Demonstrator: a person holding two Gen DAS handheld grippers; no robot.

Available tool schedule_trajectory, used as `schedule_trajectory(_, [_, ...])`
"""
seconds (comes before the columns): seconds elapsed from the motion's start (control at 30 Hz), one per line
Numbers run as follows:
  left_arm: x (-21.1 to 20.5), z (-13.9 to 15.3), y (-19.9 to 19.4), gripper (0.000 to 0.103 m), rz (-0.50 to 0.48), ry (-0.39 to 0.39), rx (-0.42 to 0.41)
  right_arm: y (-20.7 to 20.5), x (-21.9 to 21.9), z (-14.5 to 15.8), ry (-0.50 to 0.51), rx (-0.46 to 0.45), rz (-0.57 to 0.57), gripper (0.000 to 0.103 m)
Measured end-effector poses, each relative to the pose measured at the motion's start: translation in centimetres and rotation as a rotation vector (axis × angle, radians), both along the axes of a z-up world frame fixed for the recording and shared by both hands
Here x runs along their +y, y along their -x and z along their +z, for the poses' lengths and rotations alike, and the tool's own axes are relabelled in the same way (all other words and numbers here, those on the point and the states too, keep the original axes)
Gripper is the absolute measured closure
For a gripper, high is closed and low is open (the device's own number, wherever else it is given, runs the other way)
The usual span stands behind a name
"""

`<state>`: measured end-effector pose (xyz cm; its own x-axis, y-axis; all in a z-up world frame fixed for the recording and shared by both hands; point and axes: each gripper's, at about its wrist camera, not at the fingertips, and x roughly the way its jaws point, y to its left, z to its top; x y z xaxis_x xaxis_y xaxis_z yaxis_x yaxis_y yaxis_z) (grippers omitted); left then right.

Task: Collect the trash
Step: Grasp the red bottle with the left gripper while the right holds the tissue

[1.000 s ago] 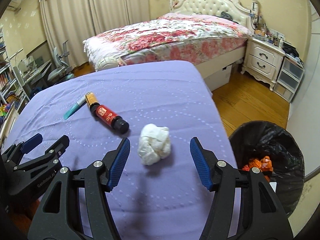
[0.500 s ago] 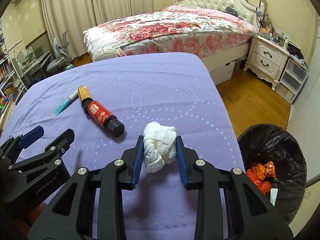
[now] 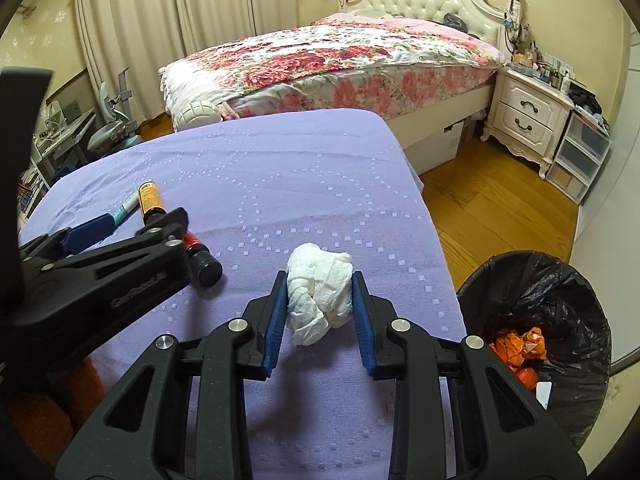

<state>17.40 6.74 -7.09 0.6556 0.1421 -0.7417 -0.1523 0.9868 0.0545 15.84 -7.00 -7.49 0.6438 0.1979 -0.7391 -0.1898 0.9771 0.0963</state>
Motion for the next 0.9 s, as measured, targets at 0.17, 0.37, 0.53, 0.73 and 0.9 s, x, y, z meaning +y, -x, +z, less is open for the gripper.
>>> schedule_trajectory(0.17, [0.0,-1.0,-0.2,0.026,-0.016,0.007,0.041,0.1,0.1,-0.1,0.001,-0.002,0.004,0.072])
schedule_trajectory(0.37, [0.4,-1.2,1.1,0.026,-0.029,0.033,0.049,0.2,0.2,-0.1,-0.001,-0.002,0.004,0.072])
schedule_trajectory(0.53, [0.9,-1.2,2.0,0.028,-0.038,0.058,0.049,0.2,0.1,-0.1,0.001,-0.002,0.004,0.072])
schedule_trajectory(0.73, [1.3,-1.5,2.6,0.041,-0.052,0.078,0.063,0.3,0.1,-0.1,0.001,-0.002,0.003,0.072])
schedule_trajectory(0.9, [1.7,-1.5,3.5,0.047,-0.056,0.083,0.052,0.3,0.1,-0.1,0.005,-0.003,0.004,0.072])
